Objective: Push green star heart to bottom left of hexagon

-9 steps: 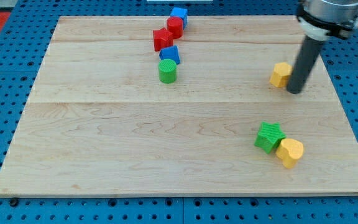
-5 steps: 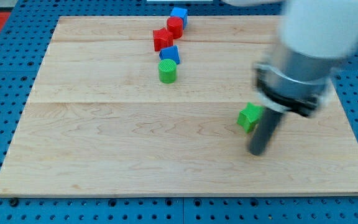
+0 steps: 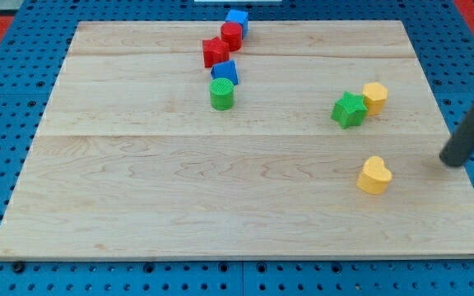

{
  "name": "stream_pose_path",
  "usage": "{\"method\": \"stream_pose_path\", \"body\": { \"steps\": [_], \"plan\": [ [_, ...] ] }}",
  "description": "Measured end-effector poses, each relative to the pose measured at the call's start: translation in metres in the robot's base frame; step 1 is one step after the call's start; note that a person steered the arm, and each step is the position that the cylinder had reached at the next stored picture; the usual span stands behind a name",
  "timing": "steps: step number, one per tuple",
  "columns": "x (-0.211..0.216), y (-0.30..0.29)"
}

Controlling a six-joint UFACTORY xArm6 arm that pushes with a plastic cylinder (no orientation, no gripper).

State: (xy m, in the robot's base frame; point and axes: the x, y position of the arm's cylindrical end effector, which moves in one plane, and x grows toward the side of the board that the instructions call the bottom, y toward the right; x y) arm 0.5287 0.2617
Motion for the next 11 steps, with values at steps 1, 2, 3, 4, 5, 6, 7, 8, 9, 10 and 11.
{"method": "stream_pose_path", "body": {
  "steps": [1,2,3,4,5,6,7,8,9,10,11],
  "plan": [
    [0.021,-0.034],
    [-0.015,-0.098],
    [-0.002,-0.109],
    [-0.004,-0.142],
    [-0.014,-0.179],
    [-0.019,-0.181],
    [-0.068,-0.180],
    [-0.092,-0.145],
    [-0.077,-0.135],
    [-0.054,-0.267],
    [-0.112,-0.377]
  ]
}}
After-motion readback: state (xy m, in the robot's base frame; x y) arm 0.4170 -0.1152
